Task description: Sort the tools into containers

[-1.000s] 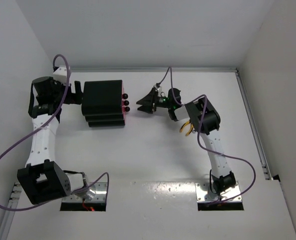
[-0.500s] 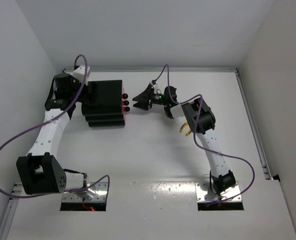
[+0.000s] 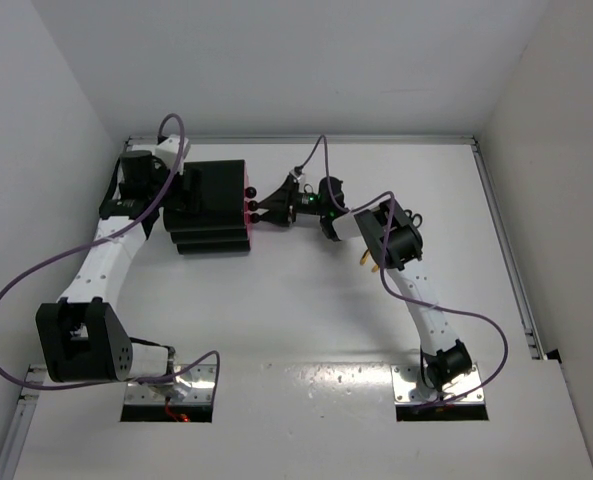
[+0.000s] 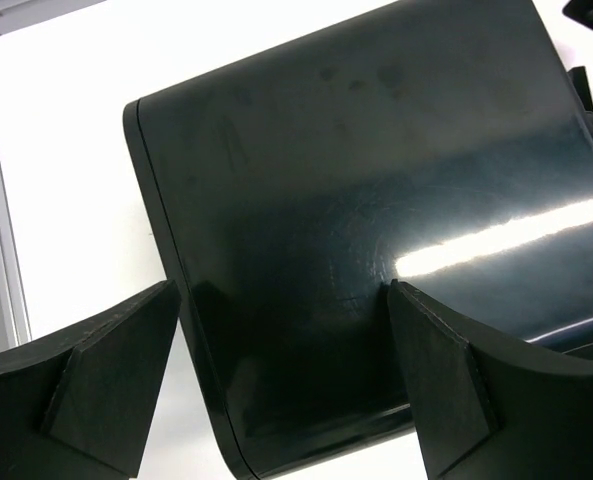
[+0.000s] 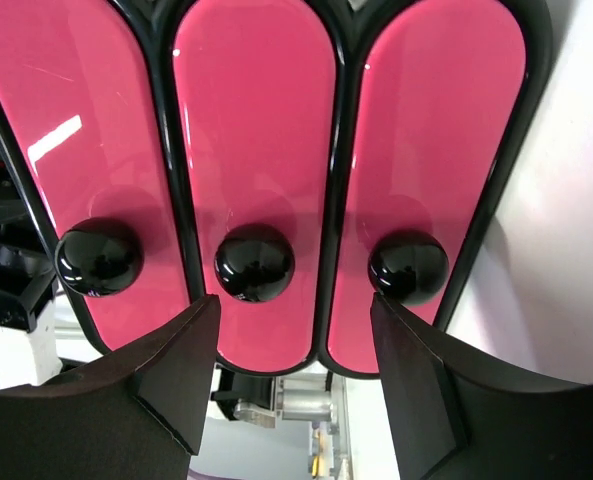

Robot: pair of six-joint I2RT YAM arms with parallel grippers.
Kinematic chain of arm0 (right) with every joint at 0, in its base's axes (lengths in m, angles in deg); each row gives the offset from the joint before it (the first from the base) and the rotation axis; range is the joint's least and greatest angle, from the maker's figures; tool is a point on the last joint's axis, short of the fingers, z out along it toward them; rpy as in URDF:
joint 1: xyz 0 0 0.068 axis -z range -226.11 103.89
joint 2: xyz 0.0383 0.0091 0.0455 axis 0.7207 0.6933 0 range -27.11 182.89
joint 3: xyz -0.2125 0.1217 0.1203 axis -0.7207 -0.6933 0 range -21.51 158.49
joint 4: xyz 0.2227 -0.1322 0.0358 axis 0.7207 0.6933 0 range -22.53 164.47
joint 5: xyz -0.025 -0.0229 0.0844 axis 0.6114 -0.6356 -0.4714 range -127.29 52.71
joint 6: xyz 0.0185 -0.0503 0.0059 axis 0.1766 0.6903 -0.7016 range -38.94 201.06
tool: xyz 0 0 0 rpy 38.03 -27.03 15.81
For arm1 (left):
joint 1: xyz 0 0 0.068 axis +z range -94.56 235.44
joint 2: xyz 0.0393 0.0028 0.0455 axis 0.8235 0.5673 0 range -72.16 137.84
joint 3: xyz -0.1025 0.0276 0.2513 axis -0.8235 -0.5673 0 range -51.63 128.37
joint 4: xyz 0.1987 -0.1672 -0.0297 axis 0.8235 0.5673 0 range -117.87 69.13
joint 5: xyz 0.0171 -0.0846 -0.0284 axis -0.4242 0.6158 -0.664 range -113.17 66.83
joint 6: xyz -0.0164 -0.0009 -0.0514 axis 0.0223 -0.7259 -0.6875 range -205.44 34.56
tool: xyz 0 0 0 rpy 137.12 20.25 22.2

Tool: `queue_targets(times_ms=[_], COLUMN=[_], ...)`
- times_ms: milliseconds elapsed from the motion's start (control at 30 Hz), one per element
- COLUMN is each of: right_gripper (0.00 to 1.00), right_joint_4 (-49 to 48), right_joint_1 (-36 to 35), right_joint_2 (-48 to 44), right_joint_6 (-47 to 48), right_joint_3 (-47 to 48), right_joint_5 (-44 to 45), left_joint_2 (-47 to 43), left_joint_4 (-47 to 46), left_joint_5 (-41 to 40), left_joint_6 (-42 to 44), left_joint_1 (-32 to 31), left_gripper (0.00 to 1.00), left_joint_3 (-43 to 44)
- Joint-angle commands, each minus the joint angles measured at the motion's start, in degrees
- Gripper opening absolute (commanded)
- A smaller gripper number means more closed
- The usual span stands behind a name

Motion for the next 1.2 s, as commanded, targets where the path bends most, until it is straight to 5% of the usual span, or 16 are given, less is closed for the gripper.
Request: queue_targets(times_ms=[0, 633, 1167], right_gripper=[0.62, 0.62, 0.21], right_joint_4=[-2.68, -4.61, -5.32], right_joint_1=[-0.66, -2.33, -1.01], right_joint_2=[-0.5, 1.7, -0.14], right_joint_6=[0.19, 0.71, 3.09], right_joint_3=[2.41, 5.84, 4.7], right_joint_5=[1.2, 4.72, 4.73], left_joint_2=[-0.31, 0.22, 0.74], left_joint_4=[-2.16, -2.16, -2.16], left_joint_5=[-0.92, -0.39, -1.45], left_joint_6=[-0.94, -0.94, -1.46], left_joint_1=[-0.53, -2.11, -2.11], left_gripper=[0.91, 0.91, 0.91], left_joint_3=[-0.58, -1.11, -1.64])
